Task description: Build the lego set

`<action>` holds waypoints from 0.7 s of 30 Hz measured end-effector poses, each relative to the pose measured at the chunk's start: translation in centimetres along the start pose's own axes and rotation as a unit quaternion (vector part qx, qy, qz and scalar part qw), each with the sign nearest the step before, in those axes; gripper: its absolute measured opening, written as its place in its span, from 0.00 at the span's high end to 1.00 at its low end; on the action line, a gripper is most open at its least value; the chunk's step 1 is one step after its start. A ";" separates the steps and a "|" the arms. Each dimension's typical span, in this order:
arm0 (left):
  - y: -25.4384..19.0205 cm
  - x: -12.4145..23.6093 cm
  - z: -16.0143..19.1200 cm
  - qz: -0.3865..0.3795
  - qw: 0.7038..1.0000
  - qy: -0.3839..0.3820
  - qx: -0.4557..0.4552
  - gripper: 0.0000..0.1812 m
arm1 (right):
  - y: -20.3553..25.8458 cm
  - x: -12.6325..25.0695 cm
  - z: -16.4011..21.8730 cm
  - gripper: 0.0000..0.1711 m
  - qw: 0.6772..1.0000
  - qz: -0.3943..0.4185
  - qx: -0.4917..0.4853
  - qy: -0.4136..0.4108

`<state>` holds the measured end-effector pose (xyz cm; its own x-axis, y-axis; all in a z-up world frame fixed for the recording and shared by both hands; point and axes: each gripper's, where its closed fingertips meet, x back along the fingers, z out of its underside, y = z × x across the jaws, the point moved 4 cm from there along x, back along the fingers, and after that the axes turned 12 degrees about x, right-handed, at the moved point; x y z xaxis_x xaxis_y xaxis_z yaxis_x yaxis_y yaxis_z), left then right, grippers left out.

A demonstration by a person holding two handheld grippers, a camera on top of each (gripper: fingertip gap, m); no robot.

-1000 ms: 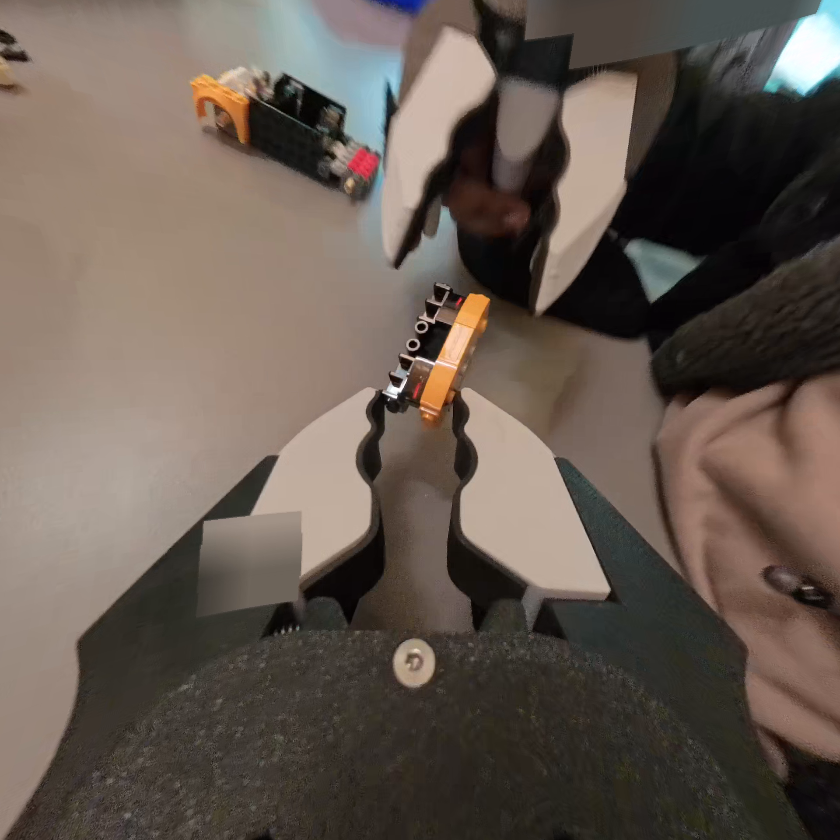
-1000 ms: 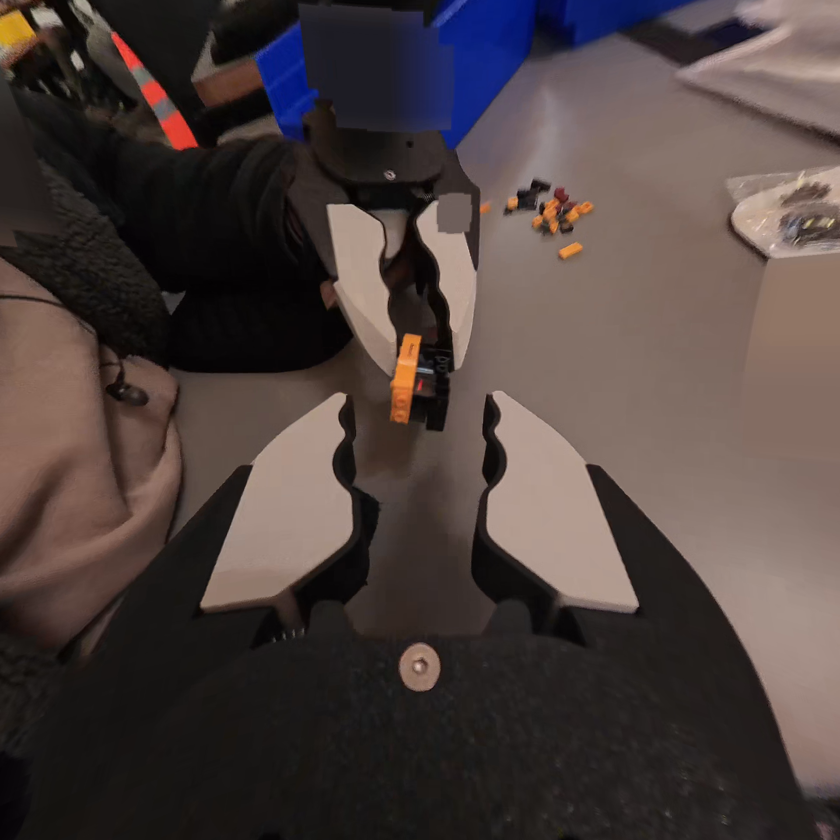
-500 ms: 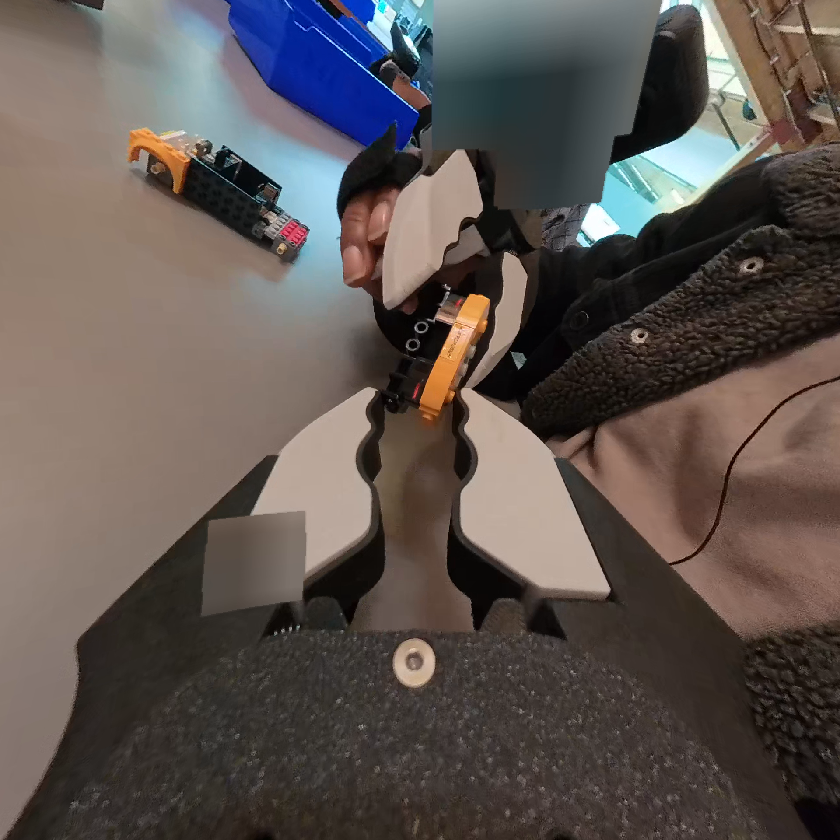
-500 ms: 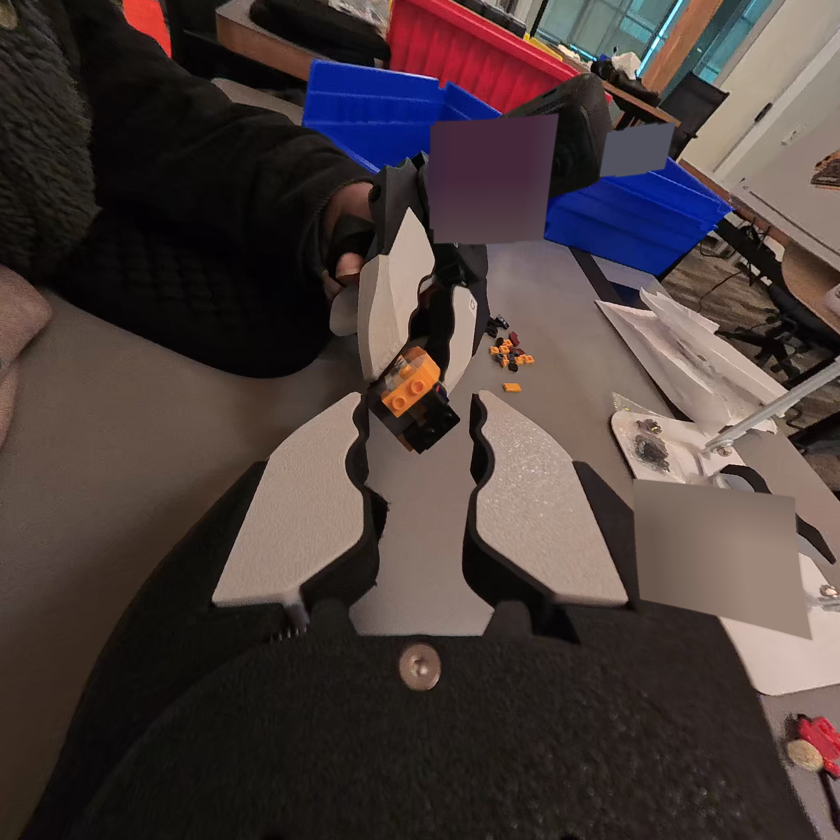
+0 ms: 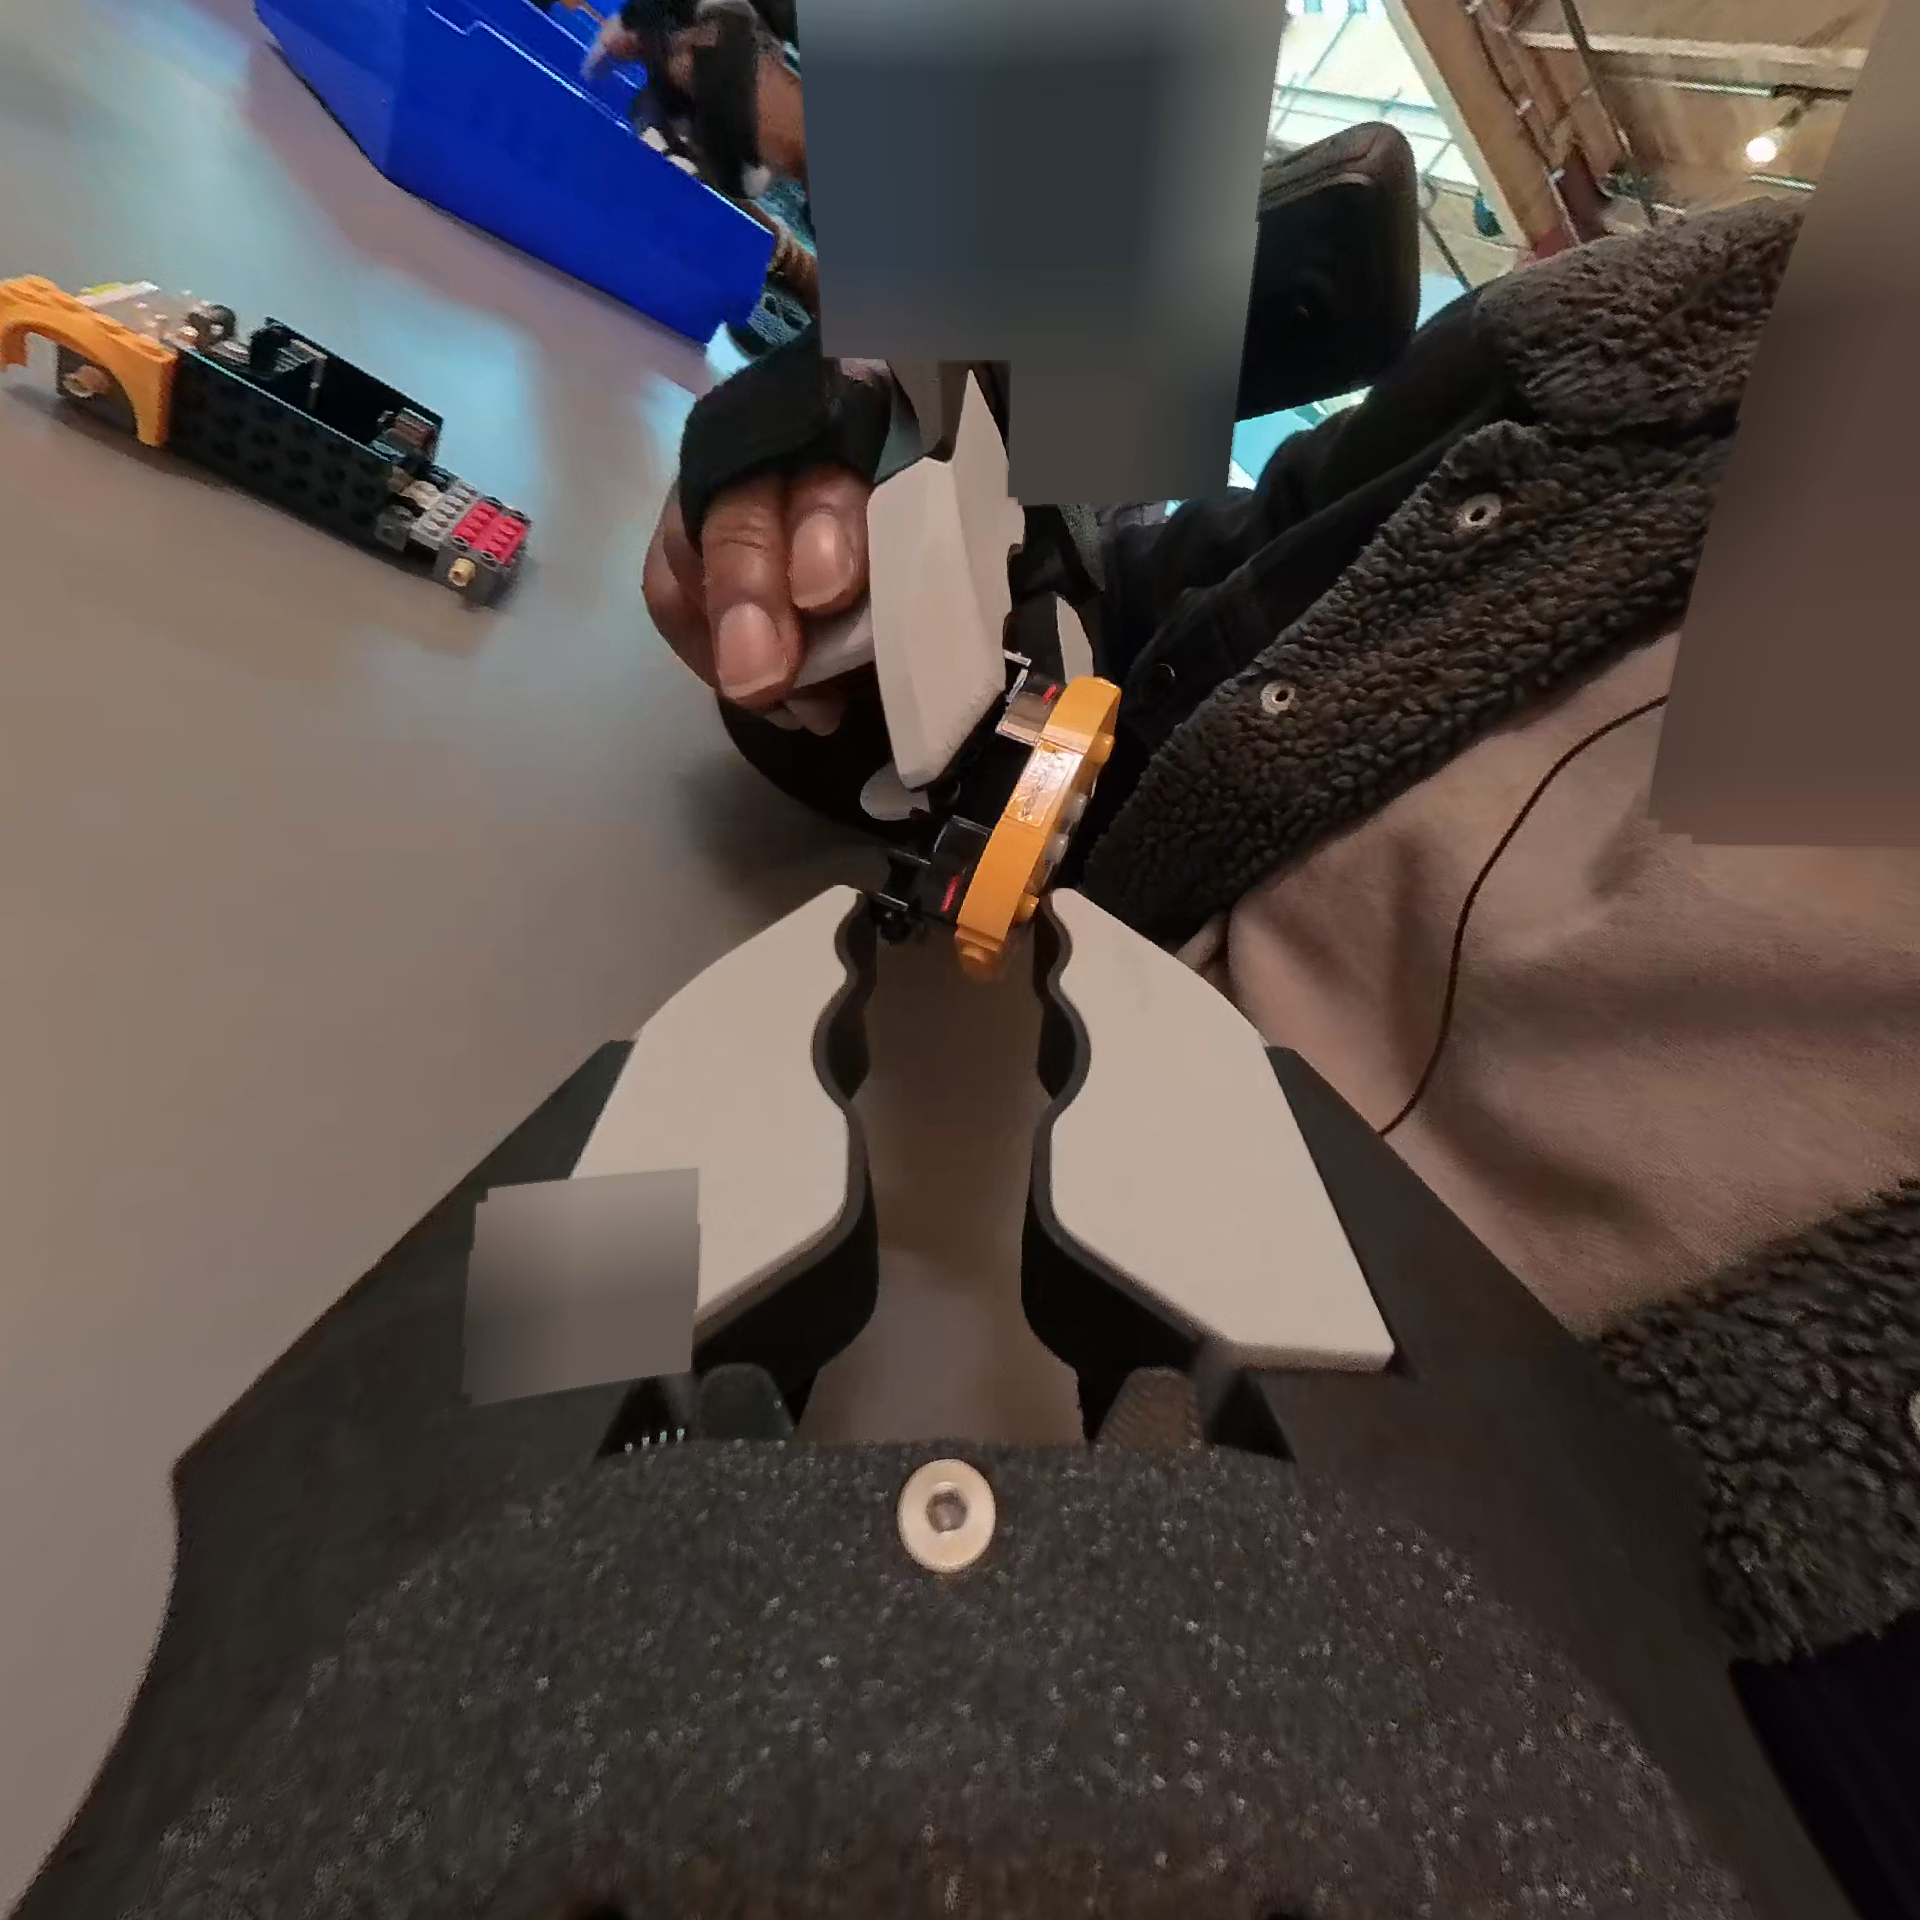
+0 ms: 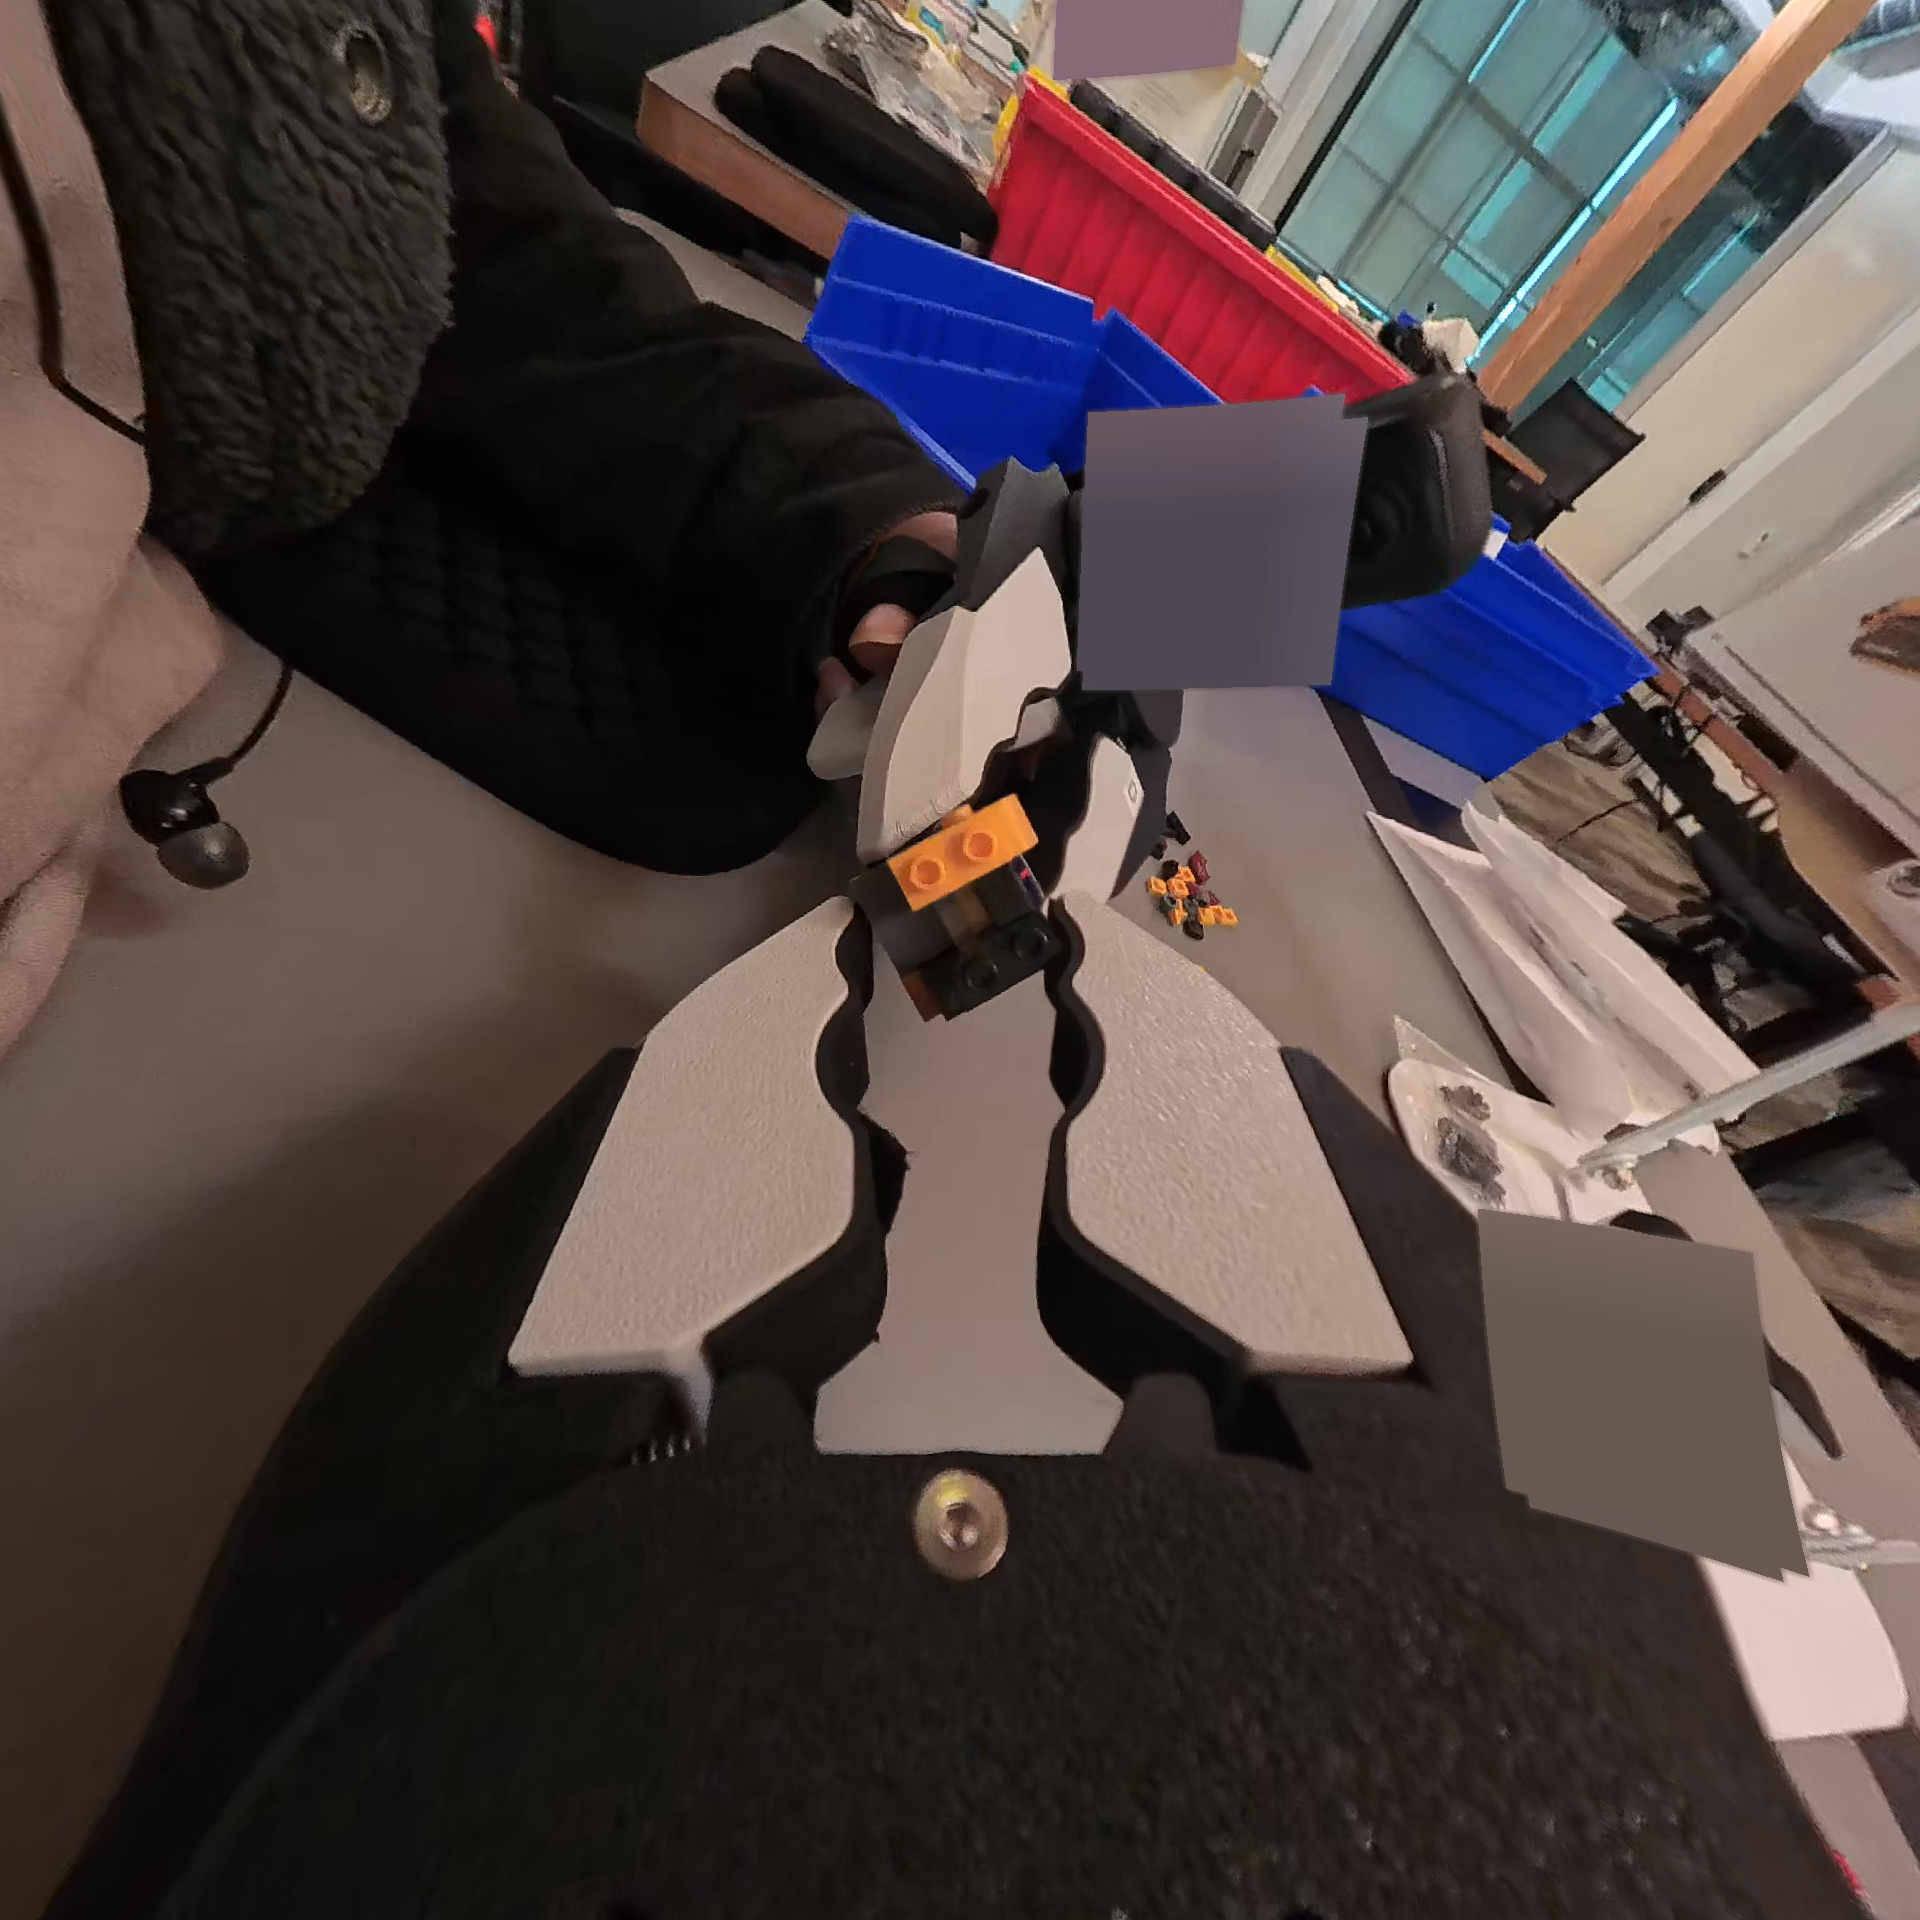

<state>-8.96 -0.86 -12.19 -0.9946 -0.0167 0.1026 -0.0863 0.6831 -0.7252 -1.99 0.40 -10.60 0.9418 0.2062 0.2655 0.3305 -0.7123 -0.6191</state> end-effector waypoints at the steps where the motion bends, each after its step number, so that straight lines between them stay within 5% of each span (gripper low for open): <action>1: -0.1 0.0 0.1 0.005 1.000 0.002 -0.001 0.84 | 0.1 0.0 -0.2 0.82 1.000 0.002 0.006 0.000; 14: 1.9 1.9 -2.0 -0.057 0.992 -0.105 0.029 0.80 | -2.7 0.8 2.2 0.82 0.990 0.097 -0.072 0.067; 21: 2.3 1.2 -2.1 -0.129 0.986 -0.105 -0.001 0.80 | -3.6 0.8 3.5 0.82 0.962 0.086 -0.251 0.065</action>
<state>-10.28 2.20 -12.34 -0.9294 -0.3413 0.1404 -0.3387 0.6376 -0.6919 -2.17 5.51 -10.76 0.9535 -0.0052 0.3014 0.0695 -0.9692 -0.2364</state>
